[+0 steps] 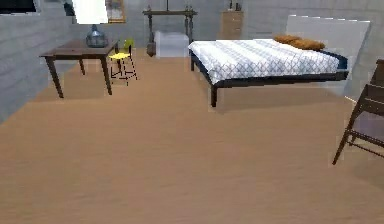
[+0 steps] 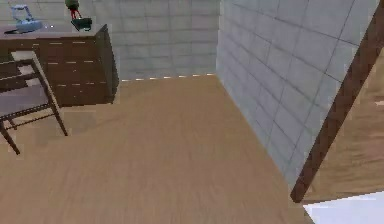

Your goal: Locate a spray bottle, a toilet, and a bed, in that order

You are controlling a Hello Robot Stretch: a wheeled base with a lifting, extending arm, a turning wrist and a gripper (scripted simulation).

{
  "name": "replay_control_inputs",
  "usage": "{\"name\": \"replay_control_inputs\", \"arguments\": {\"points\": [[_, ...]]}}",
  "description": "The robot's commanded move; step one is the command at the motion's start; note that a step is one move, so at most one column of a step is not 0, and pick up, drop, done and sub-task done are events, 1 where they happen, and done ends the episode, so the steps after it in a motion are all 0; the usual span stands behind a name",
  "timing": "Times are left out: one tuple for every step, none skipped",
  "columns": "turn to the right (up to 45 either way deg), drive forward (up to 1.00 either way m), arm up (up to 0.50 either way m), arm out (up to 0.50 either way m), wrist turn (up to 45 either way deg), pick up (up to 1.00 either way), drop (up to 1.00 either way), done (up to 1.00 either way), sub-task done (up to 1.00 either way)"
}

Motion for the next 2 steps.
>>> {"name": "replay_control_inputs", "arguments": {"points": [[0.0,1.00,0.00,0.00,0.0,0.00,0.00,0.00,0.00],[0.0,1.00,0.00,0.00,0.0,0.00,0.00,0.00,0.00]]}}
